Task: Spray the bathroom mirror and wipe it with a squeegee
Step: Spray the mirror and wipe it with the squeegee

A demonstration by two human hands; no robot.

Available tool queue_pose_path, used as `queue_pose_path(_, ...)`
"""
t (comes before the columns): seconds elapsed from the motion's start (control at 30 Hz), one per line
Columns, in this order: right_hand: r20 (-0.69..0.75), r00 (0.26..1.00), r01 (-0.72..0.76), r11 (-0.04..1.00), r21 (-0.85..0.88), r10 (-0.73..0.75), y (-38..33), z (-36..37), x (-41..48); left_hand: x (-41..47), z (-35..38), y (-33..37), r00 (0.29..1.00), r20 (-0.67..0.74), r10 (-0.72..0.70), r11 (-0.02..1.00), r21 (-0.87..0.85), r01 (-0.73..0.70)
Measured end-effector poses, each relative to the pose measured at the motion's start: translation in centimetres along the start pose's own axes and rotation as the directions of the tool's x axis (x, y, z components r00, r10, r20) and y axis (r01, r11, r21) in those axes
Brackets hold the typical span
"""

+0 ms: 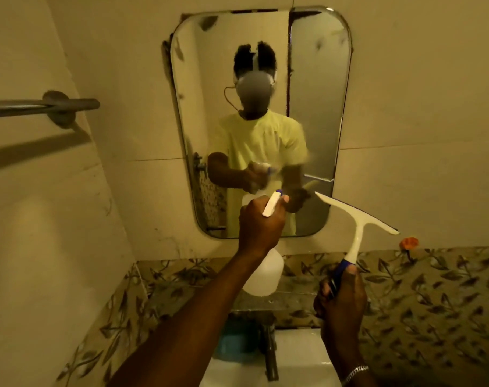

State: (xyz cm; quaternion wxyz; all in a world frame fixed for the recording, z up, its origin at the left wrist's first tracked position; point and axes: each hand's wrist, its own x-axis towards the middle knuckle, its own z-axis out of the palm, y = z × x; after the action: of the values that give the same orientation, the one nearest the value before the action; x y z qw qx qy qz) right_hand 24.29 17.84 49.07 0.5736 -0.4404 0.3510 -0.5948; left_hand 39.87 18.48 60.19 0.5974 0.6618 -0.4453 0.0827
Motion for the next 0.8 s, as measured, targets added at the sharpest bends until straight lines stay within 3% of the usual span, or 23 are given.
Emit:
queue_pose_path(0.23, 0.039, 0.999, -0.030, 1.000, -0.006, 0.031, 0.6, 0.2, -0.7, -1.9, -2.3, -3.4, 0.976, -0.171, -0.138, 0.988, -0.091, 0.124)
queue_pose_path(0.37, 0.076, 0.997, -0.024, 1.000, -0.005, 0.025, 0.5, 0.7, -1.3, -2.3, -4.5, -4.5, 0.956, -0.270, -0.118, 0.992, -0.067, 0.103)
queue_pose_path(0.63, 0.205, 0.975, -0.079, 0.997, -0.020, 0.082, 0.3, 2.0, -1.7, -4.4, -5.9, -8.3, 0.935, -0.166, -0.315, 0.949, -0.057, 0.309)
queue_pose_path(0.8, 0.351, 0.931, 0.100, 0.995, 0.032, -0.104, -5.8, 4.4, 1.5, -2.1, -8.3, -7.5, 0.967, -0.187, -0.171, 0.984, -0.085, 0.158)
